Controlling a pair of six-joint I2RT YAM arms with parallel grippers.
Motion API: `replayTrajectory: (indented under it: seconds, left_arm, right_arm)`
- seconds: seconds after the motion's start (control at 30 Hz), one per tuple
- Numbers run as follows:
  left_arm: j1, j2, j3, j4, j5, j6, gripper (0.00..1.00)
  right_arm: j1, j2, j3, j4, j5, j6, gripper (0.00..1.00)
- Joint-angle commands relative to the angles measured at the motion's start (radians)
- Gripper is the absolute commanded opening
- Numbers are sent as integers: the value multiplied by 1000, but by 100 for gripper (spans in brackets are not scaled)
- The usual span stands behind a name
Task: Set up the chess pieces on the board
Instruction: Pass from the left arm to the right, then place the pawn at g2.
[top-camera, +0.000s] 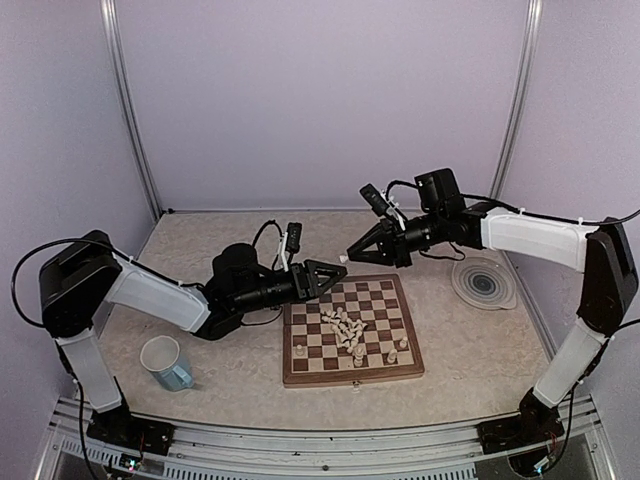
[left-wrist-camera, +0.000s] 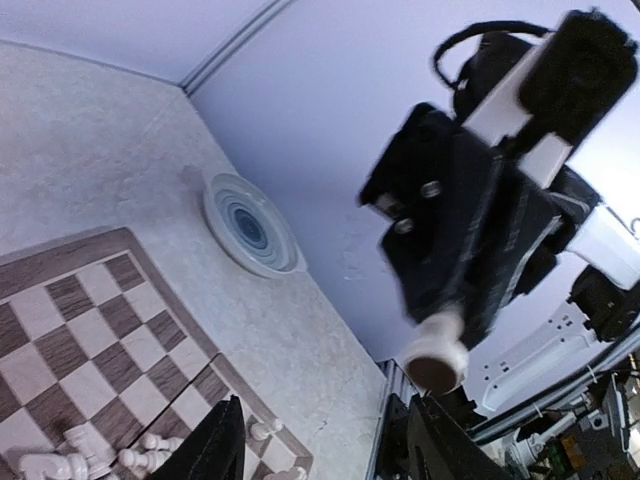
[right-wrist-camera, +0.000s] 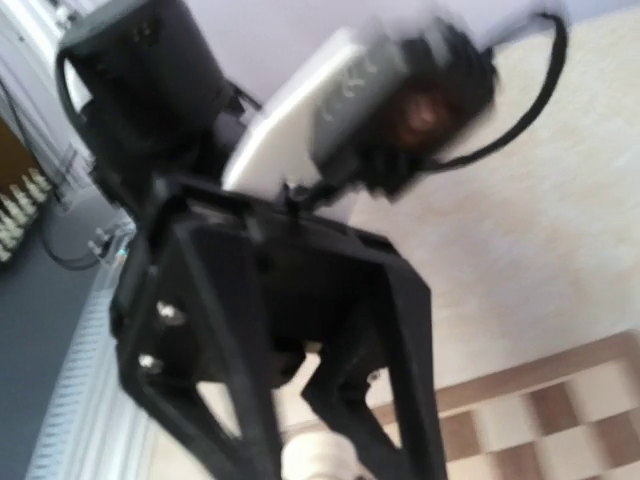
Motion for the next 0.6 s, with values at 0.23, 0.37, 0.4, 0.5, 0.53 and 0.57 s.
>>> replayTrajectory:
  seconds: [0.23, 0.37, 0.4, 0.5, 0.53, 0.57]
  left_arm:
    - [8, -166, -64, -285, -272, 160, 58]
    - [11, -168, -90, -282, -285, 138, 58]
    - [11, -168, -93, -282, -286, 133, 58]
    - [13, -165, -96, -282, -293, 125, 58]
    - [15, -163, -96, -284, -296, 123, 58]
    - [15, -161, -96, -285, -298, 119, 58]
  right_arm:
    - [49, 8, 257, -770, 482, -689, 5]
    - [132, 13, 202, -826, 708, -754, 5]
    - [153, 13, 184, -829, 757, -765, 5]
    - [200, 32, 158, -849, 873, -789, 5]
    - [209, 44, 158, -865, 898, -790, 5]
    - [219, 54, 158, -878, 914, -790, 4]
